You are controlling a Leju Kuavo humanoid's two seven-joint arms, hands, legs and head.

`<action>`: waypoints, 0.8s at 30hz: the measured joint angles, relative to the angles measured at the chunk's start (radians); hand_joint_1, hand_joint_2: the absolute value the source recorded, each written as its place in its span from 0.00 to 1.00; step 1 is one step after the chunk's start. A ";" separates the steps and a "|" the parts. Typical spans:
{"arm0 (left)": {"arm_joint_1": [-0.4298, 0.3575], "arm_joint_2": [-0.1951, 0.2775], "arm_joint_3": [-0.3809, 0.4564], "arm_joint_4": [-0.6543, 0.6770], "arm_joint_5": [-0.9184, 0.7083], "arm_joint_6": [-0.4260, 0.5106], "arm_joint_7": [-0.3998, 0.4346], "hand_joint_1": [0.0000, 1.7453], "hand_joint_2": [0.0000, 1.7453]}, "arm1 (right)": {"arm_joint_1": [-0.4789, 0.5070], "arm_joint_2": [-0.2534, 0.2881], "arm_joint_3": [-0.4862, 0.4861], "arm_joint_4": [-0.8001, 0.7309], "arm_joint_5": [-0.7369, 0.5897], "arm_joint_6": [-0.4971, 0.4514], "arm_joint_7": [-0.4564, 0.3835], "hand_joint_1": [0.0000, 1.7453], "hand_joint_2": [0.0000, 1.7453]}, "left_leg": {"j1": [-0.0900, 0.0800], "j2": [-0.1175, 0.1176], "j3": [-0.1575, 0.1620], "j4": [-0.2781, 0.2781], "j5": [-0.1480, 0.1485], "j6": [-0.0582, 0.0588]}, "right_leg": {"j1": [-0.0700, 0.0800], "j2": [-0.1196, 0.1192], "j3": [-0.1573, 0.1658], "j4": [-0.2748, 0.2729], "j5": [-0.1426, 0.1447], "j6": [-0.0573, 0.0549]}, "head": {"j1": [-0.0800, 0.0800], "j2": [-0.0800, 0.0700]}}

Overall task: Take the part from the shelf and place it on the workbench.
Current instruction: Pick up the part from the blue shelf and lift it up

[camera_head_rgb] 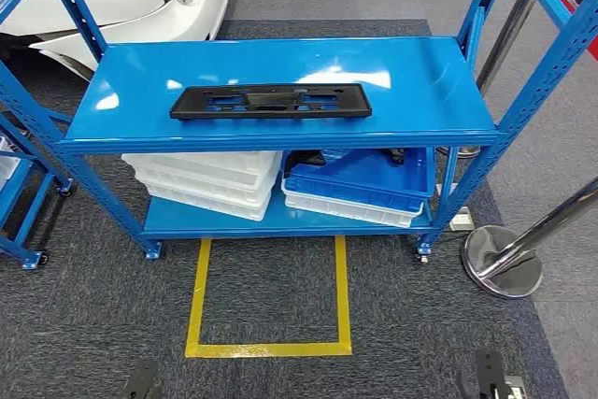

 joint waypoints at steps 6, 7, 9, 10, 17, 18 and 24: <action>-0.004 -0.004 0.012 0.004 -0.024 0.001 -0.006 0.00 0.00 | 0.006 0.015 0.046 -0.149 -0.006 -0.034 -0.064 0.00 0.00 | 0.000 0.000 0.000 0.000 0.000 0.000 | 0.000 0.000 0.000 0.000 0.000 0.000 | 0.000 0.000; -0.005 -0.004 0.012 0.004 -0.028 0.001 -0.006 0.00 0.00 | 0.008 0.017 0.062 -0.175 -0.003 -0.039 -0.073 0.00 0.00 | 0.000 0.000 0.000 0.000 0.000 0.000 | 0.000 0.000 0.000 0.000 0.000 0.000 | 0.000 0.000; -0.005 -0.005 0.015 0.004 -0.037 0.001 -0.008 0.00 0.00 | 0.012 0.021 0.103 -0.228 0.003 -0.048 -0.089 0.00 0.00 | 0.000 0.000 0.000 0.000 0.000 0.000 | 0.000 0.000 0.000 0.000 0.000 0.000 | 0.000 0.000; -0.006 -0.006 0.017 0.004 -0.041 0.001 -0.009 0.00 0.00 | 0.014 0.022 0.127 -0.255 0.004 -0.053 -0.096 0.00 0.00 | 0.000 0.000 0.000 0.000 0.000 0.000 | 0.000 0.000 0.000 0.000 0.000 0.000 | 0.000 0.000; -0.010 -0.008 0.026 0.005 -0.068 0.001 -0.016 0.00 0.00 | 0.025 0.022 0.327 -0.423 -0.013 -0.074 -0.133 0.00 0.00 | 0.000 0.000 0.000 0.000 0.000 0.000 | 0.000 0.000 0.000 0.000 0.000 0.000 | 0.000 0.000; -0.010 -0.008 0.027 0.005 -0.072 0.001 -0.017 0.00 0.00 | 0.026 0.022 0.358 -0.446 -0.018 -0.075 -0.137 0.00 0.00 | 0.000 0.000 0.000 0.000 0.000 0.000 | 0.000 0.000 0.000 0.000 0.000 0.000 | 0.000 0.000; -0.013 -0.009 0.032 0.006 -0.089 0.001 -0.027 0.00 0.00 | 0.035 0.017 0.517 -0.551 -0.048 -0.072 -0.161 0.00 0.00 | 0.000 0.000 0.000 0.000 0.000 0.000 | 0.000 0.000 0.000 0.000 0.000 0.000 | 0.000 0.000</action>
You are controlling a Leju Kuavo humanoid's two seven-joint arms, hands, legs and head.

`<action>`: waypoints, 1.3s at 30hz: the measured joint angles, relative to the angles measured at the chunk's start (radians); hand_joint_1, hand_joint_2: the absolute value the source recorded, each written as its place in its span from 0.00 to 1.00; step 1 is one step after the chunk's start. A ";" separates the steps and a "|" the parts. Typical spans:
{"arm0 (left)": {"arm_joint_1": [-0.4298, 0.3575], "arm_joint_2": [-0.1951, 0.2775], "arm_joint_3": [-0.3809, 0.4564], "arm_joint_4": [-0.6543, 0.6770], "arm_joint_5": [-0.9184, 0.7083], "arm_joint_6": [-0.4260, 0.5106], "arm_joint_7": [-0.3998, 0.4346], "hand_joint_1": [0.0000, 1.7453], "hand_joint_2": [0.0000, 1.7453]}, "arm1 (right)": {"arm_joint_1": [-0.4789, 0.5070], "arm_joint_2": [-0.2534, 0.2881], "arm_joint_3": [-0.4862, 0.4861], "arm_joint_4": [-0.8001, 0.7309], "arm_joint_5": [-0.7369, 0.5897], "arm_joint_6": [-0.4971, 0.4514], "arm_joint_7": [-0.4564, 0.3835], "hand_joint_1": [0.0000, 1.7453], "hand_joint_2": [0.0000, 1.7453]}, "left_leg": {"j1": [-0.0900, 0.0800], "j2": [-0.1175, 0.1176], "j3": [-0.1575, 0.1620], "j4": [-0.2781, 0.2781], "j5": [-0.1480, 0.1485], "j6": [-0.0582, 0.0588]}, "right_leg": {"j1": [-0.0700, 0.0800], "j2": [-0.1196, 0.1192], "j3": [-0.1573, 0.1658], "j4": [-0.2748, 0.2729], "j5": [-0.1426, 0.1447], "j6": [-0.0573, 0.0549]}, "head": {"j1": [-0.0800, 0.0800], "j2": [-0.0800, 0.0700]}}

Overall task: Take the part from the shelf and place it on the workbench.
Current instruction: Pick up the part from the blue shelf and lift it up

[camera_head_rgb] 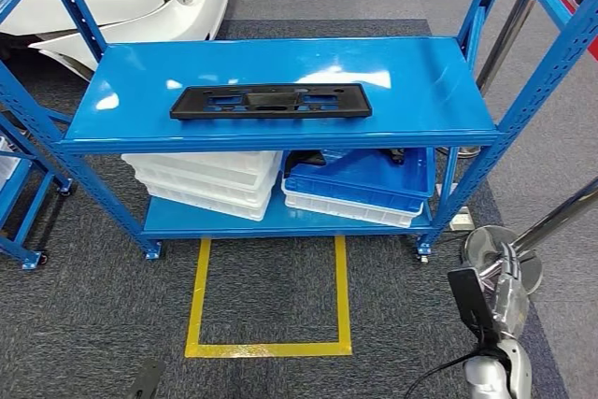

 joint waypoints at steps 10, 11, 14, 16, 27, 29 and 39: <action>-0.010 -0.004 0.006 0.007 -0.035 -0.011 -0.038 0.00 0.00 | 0.011 -0.015 0.350 -0.198 -0.088 0.049 -0.053 0.00 0.00 | 0.000 0.001 0.000 0.000 0.000 0.000 | 0.000 0.001 0.000 0.000 0.000 0.000 | 0.000 0.000; -0.012 -0.005 0.007 0.007 -0.039 -0.014 -0.043 0.00 0.00 | 0.012 -0.016 0.384 -0.215 -0.097 0.055 -0.058 0.00 0.00 | 0.000 0.001 0.000 0.000 0.000 0.000 | 0.000 0.001 0.000 0.000 0.000 0.000 | 0.000 0.000; -0.015 -0.007 0.009 0.010 -0.048 -0.023 -0.058 0.00 0.00 | 0.012 -0.019 0.489 -0.266 -0.126 0.075 -0.070 0.00 0.00 | 0.000 0.001 0.000 0.000 0.000 0.000 | 0.000 0.001 0.000 0.000 0.000 0.000 | 0.000 0.000; -0.017 -0.007 0.012 0.012 -0.053 -0.031 -0.069 0.00 0.00 | 0.011 -0.022 0.559 -0.297 -0.148 0.094 -0.077 0.00 0.00 | 0.000 0.001 0.000 0.000 0.000 0.000 | 0.000 0.001 0.000 0.000 0.000 0.000 | 0.000 0.000; -0.032 -0.007 0.016 0.021 -0.097 -0.093 -0.127 0.00 0.00 | -0.041 -0.048 0.918 -0.349 -0.144 0.168 -0.069 0.00 0.00 | 0.000 0.001 0.000 0.000 0.000 0.000 | 0.000 0.001 0.000 0.000 0.000 0.000 | 0.000 0.000; -0.035 -0.007 0.015 0.022 -0.105 -0.113 -0.137 0.00 0.00 | -0.054 -0.052 0.968 -0.346 -0.121 0.163 -0.057 0.00 0.00 | 0.000 0.001 0.000 0.000 0.000 0.000 | 0.000 0.001 0.000 0.000 0.000 0.000 | 0.000 0.000; -0.040 -0.007 0.014 0.023 -0.118 -0.171 -0.147 0.00 0.00 | -0.079 -0.069 1.061 -0.332 -0.074 0.101 -0.017 0.00 0.00 | 0.000 0.001 0.000 0.000 0.000 0.000 | 0.000 0.001 0.000 0.000 0.000 0.000 | 0.000 0.000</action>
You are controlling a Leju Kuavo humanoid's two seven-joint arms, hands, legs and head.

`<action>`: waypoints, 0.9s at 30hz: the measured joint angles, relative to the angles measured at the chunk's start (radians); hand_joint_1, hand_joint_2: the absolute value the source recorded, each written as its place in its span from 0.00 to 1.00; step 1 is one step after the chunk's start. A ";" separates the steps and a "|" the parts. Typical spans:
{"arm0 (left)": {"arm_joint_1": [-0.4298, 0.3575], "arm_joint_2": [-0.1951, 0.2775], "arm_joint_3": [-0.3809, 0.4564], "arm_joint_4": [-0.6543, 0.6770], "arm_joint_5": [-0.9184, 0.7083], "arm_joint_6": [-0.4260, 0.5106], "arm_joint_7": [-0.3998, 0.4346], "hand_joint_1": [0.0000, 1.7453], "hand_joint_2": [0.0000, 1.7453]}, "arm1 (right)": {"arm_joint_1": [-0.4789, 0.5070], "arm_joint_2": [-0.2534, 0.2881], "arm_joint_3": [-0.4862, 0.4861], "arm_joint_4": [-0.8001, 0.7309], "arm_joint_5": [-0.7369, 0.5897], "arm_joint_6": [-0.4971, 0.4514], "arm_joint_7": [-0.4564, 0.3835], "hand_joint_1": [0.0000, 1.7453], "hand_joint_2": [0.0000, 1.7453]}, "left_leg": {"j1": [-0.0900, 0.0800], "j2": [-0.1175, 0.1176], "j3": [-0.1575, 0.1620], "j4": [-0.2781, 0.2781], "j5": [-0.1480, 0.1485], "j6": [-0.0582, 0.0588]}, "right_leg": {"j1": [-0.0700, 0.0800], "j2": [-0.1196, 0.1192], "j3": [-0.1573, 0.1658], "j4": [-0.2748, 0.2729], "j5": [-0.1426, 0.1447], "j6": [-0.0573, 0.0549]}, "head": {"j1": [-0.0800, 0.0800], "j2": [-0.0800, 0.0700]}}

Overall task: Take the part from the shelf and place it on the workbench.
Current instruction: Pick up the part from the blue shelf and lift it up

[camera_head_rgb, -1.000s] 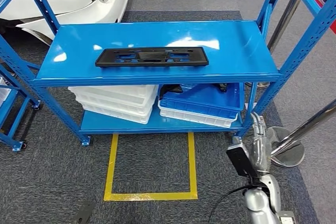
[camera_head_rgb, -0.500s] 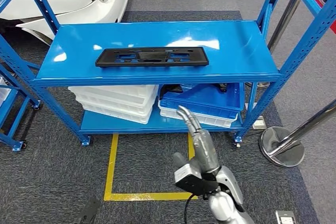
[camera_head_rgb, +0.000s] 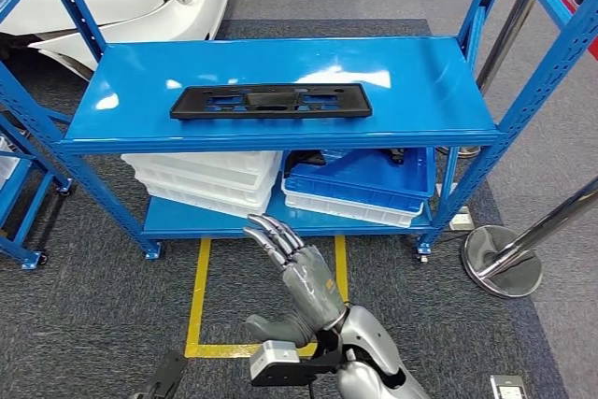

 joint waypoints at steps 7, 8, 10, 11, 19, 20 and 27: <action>0.000 0.000 0.000 0.000 0.000 -0.001 0.003 0.00 0.00 | 0.007 -0.004 0.004 0.000 0.004 -0.048 0.012 0.00 0.75 | 0.000 0.000 0.000 0.000 0.000 0.000 | 0.000 0.000 0.000 0.000 0.000 0.000 | 0.000 0.000; 0.000 0.000 0.000 0.000 0.000 0.000 0.005 0.00 0.00 | 0.011 -0.005 0.003 0.000 0.008 -0.059 0.015 0.00 1.00 | 0.000 0.000 0.000 0.000 0.000 0.000 | 0.000 0.000 0.000 0.000 0.000 0.000 | 0.000 0.000; 0.000 0.000 0.000 0.000 0.000 0.000 0.007 0.00 0.00 | 0.020 -0.006 -0.002 -0.001 0.018 -0.076 0.020 0.00 1.00 | 0.000 0.000 0.000 0.000 0.000 0.000 | 0.000 0.000 0.000 0.000 0.000 0.000 | 0.000 0.000; 0.000 0.000 0.000 0.000 0.000 0.001 0.008 0.00 0.00 | 0.024 -0.006 -0.004 -0.002 0.021 -0.081 0.022 0.00 1.00 | 0.000 0.000 0.000 0.000 0.000 0.000 | 0.000 0.000 0.000 0.000 0.000 0.000 | 0.000 0.000; 0.000 0.000 0.000 0.000 0.000 0.001 0.009 0.00 0.00 | 0.034 -0.010 -0.011 -0.007 0.028 -0.087 0.028 0.00 1.00 | 0.000 0.000 0.000 0.001 0.000 0.000 | -0.001 0.000 0.000 -0.001 0.000 0.000 | 0.000 0.000; 0.000 0.000 0.000 0.000 0.000 0.001 0.009 0.00 0.00 | 0.035 -0.010 -0.011 -0.007 0.029 -0.088 0.028 0.00 1.00 | 0.000 0.000 0.000 0.002 0.000 0.001 | -0.002 0.000 0.000 -0.001 0.001 0.001 | 0.000 0.000; 0.001 0.000 -0.001 0.000 -0.001 -0.002 0.013 0.00 0.00 | 0.051 -0.010 -0.018 -0.008 0.038 -0.094 0.030 0.00 1.00 | -0.002 0.000 -0.005 0.012 -0.003 0.006 | -0.005 0.000 0.000 -0.002 0.005 0.007 | 0.000 0.000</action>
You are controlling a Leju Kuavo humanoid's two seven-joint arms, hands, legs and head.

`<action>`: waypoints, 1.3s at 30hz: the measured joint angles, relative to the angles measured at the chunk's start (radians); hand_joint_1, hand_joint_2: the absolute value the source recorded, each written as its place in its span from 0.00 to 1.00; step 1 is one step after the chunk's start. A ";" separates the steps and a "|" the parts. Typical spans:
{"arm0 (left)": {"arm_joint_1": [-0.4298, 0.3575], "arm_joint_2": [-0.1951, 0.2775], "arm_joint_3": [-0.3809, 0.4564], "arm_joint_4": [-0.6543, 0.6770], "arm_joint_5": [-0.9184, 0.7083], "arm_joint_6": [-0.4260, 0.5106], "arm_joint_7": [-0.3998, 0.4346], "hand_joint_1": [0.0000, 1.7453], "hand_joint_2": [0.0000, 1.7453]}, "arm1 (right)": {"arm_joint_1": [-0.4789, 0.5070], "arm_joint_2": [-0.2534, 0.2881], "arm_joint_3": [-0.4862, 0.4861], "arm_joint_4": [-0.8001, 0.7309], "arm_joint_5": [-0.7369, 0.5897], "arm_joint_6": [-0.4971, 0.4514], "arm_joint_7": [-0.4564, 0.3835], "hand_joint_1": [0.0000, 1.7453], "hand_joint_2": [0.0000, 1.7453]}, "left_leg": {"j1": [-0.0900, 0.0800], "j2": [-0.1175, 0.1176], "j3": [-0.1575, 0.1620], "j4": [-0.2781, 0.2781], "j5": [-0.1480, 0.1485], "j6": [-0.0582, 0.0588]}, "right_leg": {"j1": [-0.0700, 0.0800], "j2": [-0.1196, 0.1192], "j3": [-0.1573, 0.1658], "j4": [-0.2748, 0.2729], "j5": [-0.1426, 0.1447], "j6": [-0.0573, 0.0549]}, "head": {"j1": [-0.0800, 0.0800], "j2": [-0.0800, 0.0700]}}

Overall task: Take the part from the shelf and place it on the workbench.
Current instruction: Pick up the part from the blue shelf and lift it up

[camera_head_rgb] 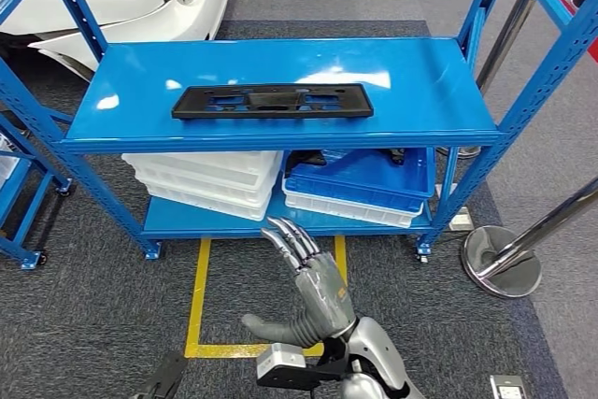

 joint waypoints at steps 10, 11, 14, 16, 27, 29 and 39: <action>0.002 -0.001 -0.001 0.000 -0.004 -0.004 0.001 0.00 0.00 | 0.018 -0.007 -0.020 -0.009 0.008 -0.002 0.009 0.00 1.00 | 0.022 0.009 0.013 -0.022 0.008 0.020 | -0.007 0.000 -0.148 0.265 -0.089 0.045 | 0.002 0.000; 0.002 -0.001 -0.001 0.000 -0.005 -0.005 0.001 0.00 0.00 | 0.020 -0.008 -0.022 -0.009 0.009 -0.002 0.009 0.00 1.00 | 0.026 0.009 0.018 -0.022 0.003 0.016 | -0.009 0.000 -0.148 0.252 -0.064 0.049 | 0.002 0.000; 0.002 -0.001 -0.002 0.000 -0.008 -0.005 0.002 0.00 0.00 | 0.023 -0.009 -0.028 -0.009 0.014 -0.002 0.010 0.00 1.00 | 0.037 0.008 0.046 -0.022 -0.020 -0.007 | -0.013 -0.007 -0.074 0.076 0.043 0.057 | 0.004 0.000; 0.001 -0.001 -0.003 0.000 -0.009 -0.005 0.002 0.00 0.00 | 0.025 -0.010 -0.031 -0.010 0.016 -0.001 0.012 0.00 1.00 | 0.036 0.009 0.052 -0.023 -0.031 -0.022 | -0.008 -0.009 -0.050 0.025 0.039 0.038 | 0.003 0.000; 0.004 -0.003 -0.011 0.002 -0.009 -0.005 0.003 0.00 0.00 | 0.036 -0.011 -0.040 -0.021 0.022 -0.002 0.017 0.00 1.00 | 0.005 0.003 -0.172 0.277 -0.063 0.002 | 0.017 0.017 0.014 0.015 -0.032 -0.040 | -0.005 0.000; 0.004 -0.003 -0.012 0.003 -0.009 -0.005 0.003 0.00 0.00 | 0.036 -0.011 -0.040 -0.021 0.023 -0.002 0.017 0.00 1.00 | -0.004 0.000 -0.152 0.167 0.032 0.019 | 0.022 0.023 0.038 0.015 -0.049 -0.035 | -0.004 0.000; 0.001 -0.003 -0.018 0.005 -0.011 -0.005 0.005 0.00 0.00 | 0.044 -0.011 -0.054 -0.026 0.033 -0.001 0.019 0.00 1.00 | -0.004 -0.008 -0.072 0.041 0.022 0.046 | 0.017 0.010 -0.081 0.234 -0.131 0.020 | -0.002 0.000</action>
